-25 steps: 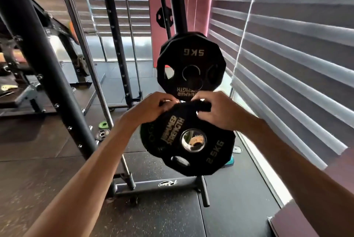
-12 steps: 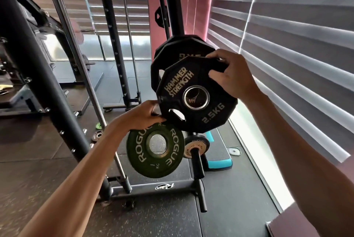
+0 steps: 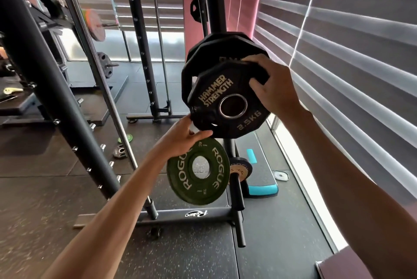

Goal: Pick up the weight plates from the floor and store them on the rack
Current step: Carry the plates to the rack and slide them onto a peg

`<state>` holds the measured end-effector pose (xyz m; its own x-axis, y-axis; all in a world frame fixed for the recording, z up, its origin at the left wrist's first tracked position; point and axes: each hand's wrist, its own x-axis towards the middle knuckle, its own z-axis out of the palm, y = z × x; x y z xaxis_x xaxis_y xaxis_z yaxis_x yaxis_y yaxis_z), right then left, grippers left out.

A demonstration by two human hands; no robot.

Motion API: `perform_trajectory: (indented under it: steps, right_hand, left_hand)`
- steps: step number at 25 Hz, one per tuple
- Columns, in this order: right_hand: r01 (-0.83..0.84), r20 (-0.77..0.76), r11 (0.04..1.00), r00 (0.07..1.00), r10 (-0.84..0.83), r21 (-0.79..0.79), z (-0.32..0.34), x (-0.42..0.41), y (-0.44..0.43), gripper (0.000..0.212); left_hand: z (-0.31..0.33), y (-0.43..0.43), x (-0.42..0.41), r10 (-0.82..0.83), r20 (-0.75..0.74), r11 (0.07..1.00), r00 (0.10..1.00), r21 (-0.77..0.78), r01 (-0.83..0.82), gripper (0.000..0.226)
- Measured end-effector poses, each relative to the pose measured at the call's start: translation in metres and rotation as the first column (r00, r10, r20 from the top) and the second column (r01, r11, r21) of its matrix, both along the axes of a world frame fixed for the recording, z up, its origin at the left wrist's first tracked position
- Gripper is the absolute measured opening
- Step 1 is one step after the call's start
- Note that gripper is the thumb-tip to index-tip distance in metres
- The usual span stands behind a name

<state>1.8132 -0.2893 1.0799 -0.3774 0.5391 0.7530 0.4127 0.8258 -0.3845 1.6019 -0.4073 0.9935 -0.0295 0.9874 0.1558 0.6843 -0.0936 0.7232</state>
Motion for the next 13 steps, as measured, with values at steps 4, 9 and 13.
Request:
perform_trajectory:
  steps: [4, 9, 13]
  right_hand:
    - [0.239, 0.049, 0.95, 0.966, -0.253, 0.2, -0.002, -0.011, 0.017, 0.046]
    - [0.217, -0.043, 0.959, 0.976, -0.212, 0.18, -0.014, -0.009, 0.021, 0.048]
    - [0.223, -0.284, 0.97, 0.94, -0.19, 0.091, -0.077, 0.02, 0.012, 0.033]
  left_hand:
    - [-0.011, 0.025, -0.004, 0.096, -0.039, 0.993, 0.995, 0.07, -0.093, 0.049]
    - [-0.031, 0.037, -0.007, 0.067, -0.144, 0.998, 0.987, 0.023, -0.064, 0.051]
    - [-0.099, 0.028, 0.027, -0.032, -0.238, 0.989, 0.971, -0.146, -0.003, 0.031]
